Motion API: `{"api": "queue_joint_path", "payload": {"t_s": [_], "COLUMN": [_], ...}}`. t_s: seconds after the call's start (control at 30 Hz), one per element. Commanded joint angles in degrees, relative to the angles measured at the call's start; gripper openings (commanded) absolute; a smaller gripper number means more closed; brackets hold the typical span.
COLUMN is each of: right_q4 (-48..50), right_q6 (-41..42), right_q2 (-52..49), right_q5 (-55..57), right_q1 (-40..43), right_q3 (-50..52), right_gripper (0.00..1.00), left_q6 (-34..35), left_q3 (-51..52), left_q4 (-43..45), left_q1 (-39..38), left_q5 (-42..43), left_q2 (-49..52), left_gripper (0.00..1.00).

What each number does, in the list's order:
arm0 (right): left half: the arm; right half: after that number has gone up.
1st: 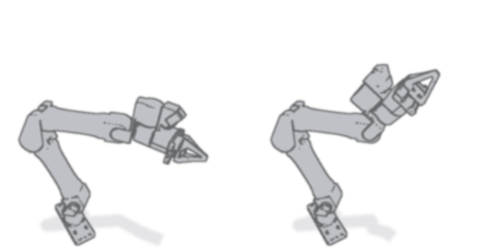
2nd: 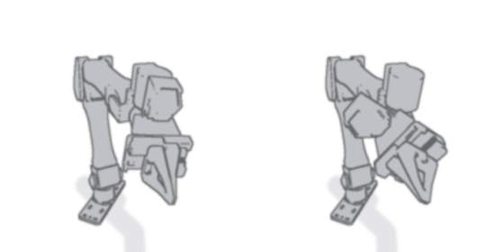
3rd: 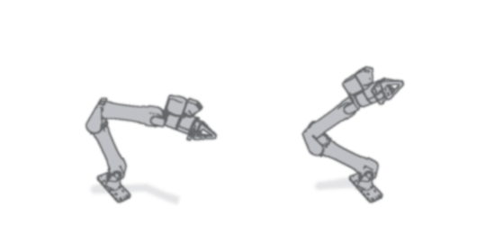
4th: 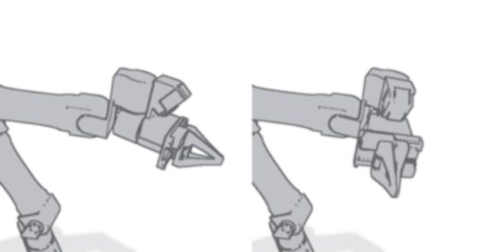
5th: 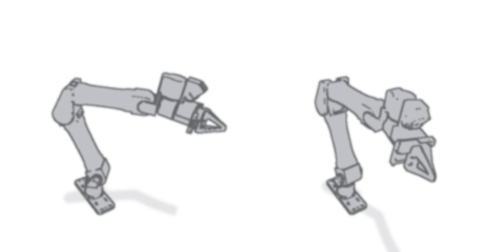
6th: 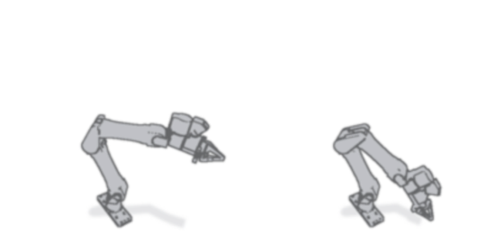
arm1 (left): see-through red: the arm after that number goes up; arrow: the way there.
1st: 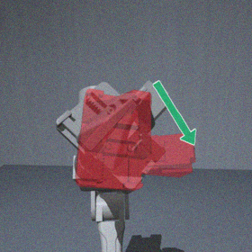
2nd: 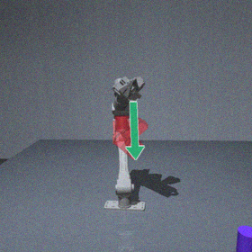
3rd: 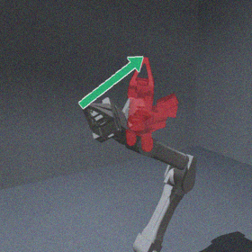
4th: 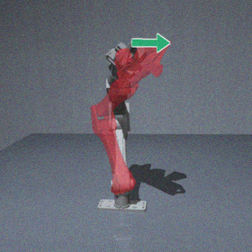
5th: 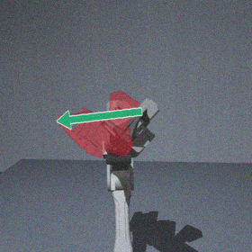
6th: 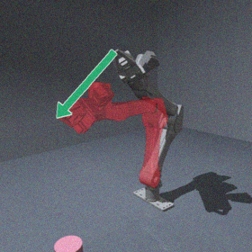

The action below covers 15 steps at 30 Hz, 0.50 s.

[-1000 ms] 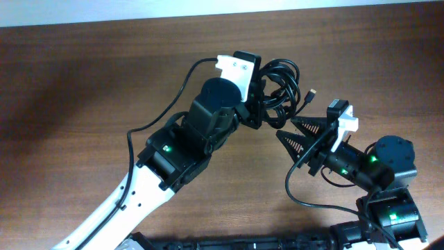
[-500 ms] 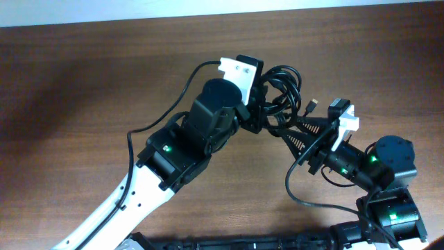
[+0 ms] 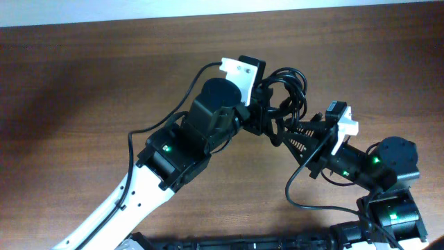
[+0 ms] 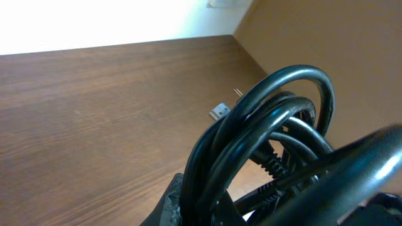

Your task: Untangle cables

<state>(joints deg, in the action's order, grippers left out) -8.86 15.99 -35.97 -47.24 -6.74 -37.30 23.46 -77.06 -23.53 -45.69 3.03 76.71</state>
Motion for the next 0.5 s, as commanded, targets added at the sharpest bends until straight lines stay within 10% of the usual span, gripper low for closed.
{"api": "queue_joint_path", "payload": {"t_s": [0.0, 0.13, 0.27, 0.47], "right_q4": [0.35, 0.37, 0.57, 1.73], "right_q6": [-0.72, -0.72, -0.72, -4.17], "right_q2": [0.07, 0.07, 0.07, 0.07], "right_q5": [-1.64, -1.64, -1.92, -8.22], "right_q1": [0.04, 0.04, 0.04, 0.00], "right_q3": [0.15, 0.15, 0.15, 0.15], "right_gripper": [0.40, 0.41, 0.04, 0.04], "left_q6": [0.92, 0.90, 0.72, 0.55], "left_q3": [-1.60, -1.60, -1.60, -1.60], "left_q4": [0.31, -2.03, -3.34, -2.99], "left_q1": [-0.39, -0.39, -0.39, -0.37], "left_q5": [6.91, 7.30, 7.28, 0.92], "left_q2": [-0.85, -0.85, -0.85, -0.85], "left_gripper": [0.00, 0.00, 0.00, 0.00]}}
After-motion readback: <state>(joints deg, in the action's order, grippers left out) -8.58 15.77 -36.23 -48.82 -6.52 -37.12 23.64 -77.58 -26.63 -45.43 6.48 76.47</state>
